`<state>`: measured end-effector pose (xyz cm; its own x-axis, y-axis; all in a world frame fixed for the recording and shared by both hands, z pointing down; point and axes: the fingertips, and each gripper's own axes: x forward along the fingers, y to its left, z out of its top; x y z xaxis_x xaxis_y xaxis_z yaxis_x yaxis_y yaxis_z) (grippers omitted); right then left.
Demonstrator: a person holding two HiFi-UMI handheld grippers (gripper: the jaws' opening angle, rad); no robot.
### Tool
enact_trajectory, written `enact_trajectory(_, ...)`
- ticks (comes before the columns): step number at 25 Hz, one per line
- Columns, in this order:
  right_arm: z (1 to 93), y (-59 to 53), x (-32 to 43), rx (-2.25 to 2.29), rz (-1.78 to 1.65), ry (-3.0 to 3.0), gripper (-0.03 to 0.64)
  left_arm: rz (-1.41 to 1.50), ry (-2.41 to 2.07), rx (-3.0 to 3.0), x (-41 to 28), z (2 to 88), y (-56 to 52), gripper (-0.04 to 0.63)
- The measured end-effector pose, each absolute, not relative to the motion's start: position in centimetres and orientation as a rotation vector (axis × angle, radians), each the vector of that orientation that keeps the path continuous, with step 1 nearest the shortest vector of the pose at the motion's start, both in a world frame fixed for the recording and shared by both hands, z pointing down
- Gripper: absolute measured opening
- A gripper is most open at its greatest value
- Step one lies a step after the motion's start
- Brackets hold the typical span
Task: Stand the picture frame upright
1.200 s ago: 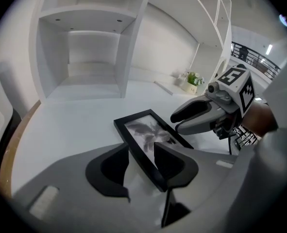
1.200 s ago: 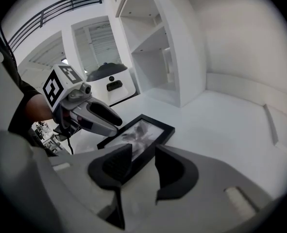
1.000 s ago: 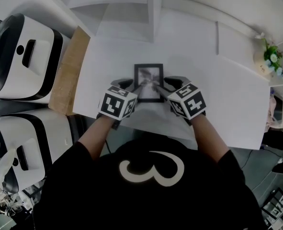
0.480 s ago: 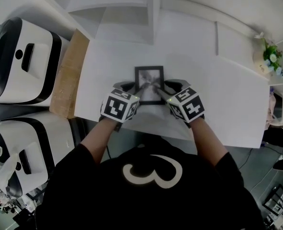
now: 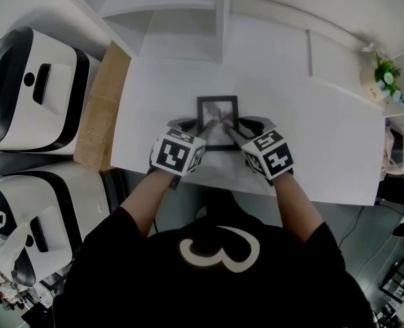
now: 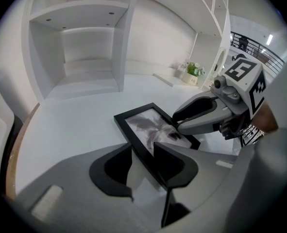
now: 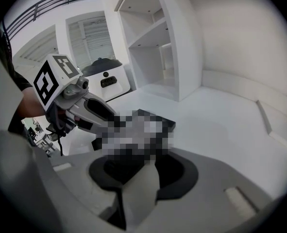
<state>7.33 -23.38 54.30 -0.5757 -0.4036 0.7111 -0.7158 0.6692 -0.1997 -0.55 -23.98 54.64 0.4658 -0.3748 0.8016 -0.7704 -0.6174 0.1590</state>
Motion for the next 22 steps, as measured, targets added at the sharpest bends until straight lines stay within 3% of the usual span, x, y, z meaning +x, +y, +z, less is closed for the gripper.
enact_trajectory(22, 54.3, -13.8, 7.4, 0.975, 0.67, -2.203, 0.126, 1.019, -0.877, 2.254, -0.6, 54.6, -15.2, 0.146)
